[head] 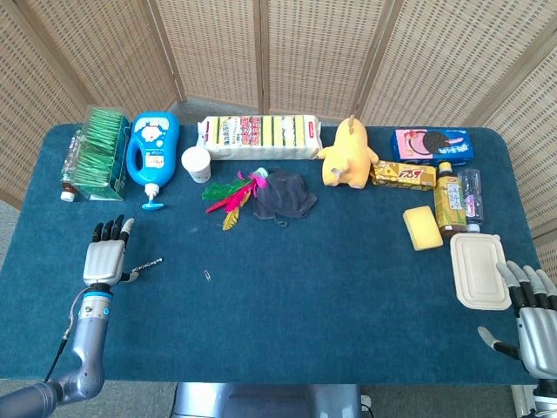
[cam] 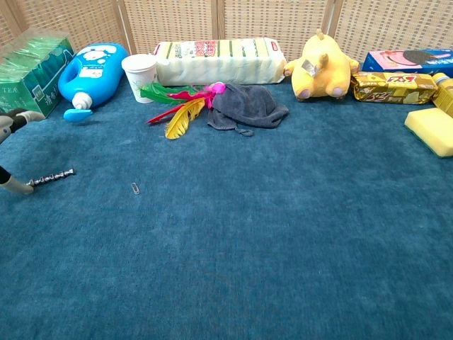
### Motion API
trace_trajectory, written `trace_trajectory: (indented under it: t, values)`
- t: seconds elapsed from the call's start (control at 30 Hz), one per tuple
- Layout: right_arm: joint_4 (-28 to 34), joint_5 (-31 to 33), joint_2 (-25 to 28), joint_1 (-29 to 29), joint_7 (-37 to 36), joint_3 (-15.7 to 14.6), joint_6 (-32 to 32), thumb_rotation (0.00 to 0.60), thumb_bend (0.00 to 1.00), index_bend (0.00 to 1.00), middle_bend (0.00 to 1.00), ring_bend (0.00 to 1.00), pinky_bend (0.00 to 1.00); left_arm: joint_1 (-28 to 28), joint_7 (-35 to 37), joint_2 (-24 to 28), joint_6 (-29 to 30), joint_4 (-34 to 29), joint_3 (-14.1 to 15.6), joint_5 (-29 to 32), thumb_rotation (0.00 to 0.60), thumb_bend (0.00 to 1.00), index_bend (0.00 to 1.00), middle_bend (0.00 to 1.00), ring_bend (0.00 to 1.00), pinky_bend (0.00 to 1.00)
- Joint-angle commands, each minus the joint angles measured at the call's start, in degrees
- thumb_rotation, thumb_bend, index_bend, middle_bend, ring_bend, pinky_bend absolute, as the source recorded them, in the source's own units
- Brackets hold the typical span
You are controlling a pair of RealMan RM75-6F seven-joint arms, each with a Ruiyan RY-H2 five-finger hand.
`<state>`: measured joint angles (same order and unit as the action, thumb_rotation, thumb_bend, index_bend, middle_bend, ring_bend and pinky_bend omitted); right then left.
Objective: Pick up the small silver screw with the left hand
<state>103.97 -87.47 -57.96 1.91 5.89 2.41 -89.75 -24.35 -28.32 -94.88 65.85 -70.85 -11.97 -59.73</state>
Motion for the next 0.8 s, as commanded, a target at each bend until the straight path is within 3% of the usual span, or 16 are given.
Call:
trace_trajectory:
  t: [0.03, 0.37, 0.8]
  values:
    - [0.17, -0.05, 0.21, 0.06, -0.40, -0.04, -0.05, 0.600, 0.00, 0.00, 0.00, 0.00, 0.00, -1.08, -0.76, -0.38, -0.03, 1.47, -0.66, -0.06, 0.600, 0.06, 0.02, 0.00, 0.00, 0.00]
    - [0.23, -0.02, 0.69, 0.20, -1.17, 0.02, -0.29, 0.600, 0.00, 0.00, 0.00, 0.00, 0.00, -2.38, 0.23, -0.23, 0.10, 2.82, -1.77, -0.09, 0.600, 0.06, 0.04, 0.00, 0.00, 0.00]
    - [0.46, -0.64, 0.85, 0.29, -1.17, -0.25, -0.46, 0.600, 0.00, 0.00, 0.00, 0.00, 0.00, -1.10, -2.43, 3.55, -2.35, -2.17, 2.00, 0.92, 0.600, 0.21, 0.32, 0.00, 0.00, 0.00]
